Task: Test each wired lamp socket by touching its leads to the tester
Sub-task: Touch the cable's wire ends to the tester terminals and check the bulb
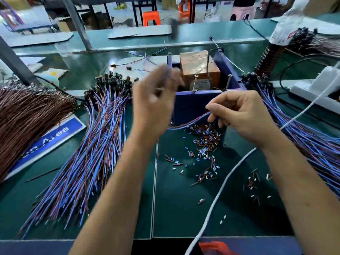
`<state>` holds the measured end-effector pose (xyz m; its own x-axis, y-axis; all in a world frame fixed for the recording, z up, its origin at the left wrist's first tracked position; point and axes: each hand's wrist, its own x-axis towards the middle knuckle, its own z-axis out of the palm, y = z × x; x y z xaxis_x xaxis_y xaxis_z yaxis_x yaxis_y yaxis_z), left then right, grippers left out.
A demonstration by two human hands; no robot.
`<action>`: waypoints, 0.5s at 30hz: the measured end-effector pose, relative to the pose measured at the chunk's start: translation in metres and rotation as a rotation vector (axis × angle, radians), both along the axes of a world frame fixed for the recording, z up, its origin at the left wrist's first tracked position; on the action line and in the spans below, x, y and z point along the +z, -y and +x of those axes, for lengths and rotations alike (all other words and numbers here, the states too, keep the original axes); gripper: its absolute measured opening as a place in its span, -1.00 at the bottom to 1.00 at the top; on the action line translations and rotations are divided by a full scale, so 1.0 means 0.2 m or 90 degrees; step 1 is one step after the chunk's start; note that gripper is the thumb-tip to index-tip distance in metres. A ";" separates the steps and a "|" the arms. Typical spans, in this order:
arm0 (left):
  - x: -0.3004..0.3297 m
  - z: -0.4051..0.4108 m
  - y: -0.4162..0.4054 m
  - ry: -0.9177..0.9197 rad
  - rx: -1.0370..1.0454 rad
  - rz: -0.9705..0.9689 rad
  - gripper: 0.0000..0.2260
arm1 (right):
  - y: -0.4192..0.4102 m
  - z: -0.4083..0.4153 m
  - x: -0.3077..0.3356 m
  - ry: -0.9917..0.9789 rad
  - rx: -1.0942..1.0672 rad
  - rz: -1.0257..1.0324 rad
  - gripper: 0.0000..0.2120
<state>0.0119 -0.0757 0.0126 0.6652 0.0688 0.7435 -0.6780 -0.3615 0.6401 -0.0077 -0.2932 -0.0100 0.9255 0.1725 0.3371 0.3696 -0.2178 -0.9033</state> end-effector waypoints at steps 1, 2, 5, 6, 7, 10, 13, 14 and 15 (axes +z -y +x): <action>-0.03 -0.04 0.05 0.009 -0.032 0.075 -0.74 | 0.01 -0.01 -0.02 -0.002 0.001 0.024 -0.94; -0.07 -0.08 0.12 0.025 -0.051 0.156 -0.72 | 0.02 -0.01 -0.04 -0.007 0.001 0.044 -0.95; -0.20 -0.06 0.19 0.002 -0.041 0.204 -0.73 | 0.03 -0.02 -0.09 -0.019 -0.021 0.074 -0.91; -0.23 -0.05 0.19 -0.019 -0.049 0.200 -0.74 | 0.04 -0.02 -0.10 -0.017 -0.026 0.075 -0.89; -0.24 -0.07 0.20 -0.023 -0.064 0.203 -0.74 | 0.04 -0.02 -0.11 -0.013 -0.028 0.078 -0.88; -0.28 -0.08 0.22 -0.050 -0.101 0.199 -0.76 | 0.04 -0.03 -0.13 -0.008 -0.022 0.094 -0.88; -0.28 -0.07 0.21 -0.086 -0.115 0.200 -0.78 | 0.03 -0.02 -0.15 -0.028 -0.016 0.116 -0.87; -0.28 -0.08 0.21 -0.093 -0.121 0.207 -0.79 | 0.03 -0.02 -0.16 -0.034 -0.017 0.126 -0.87; -0.27 -0.08 0.20 -0.095 -0.119 0.214 -0.80 | 0.03 -0.02 -0.16 -0.037 -0.020 0.131 -0.87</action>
<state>-0.0047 -0.1166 -0.0407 0.7453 -0.2938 0.5984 -0.6606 -0.4463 0.6037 -0.0111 -0.2994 -0.0426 0.9485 0.0760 0.3076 0.3110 -0.0377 -0.9496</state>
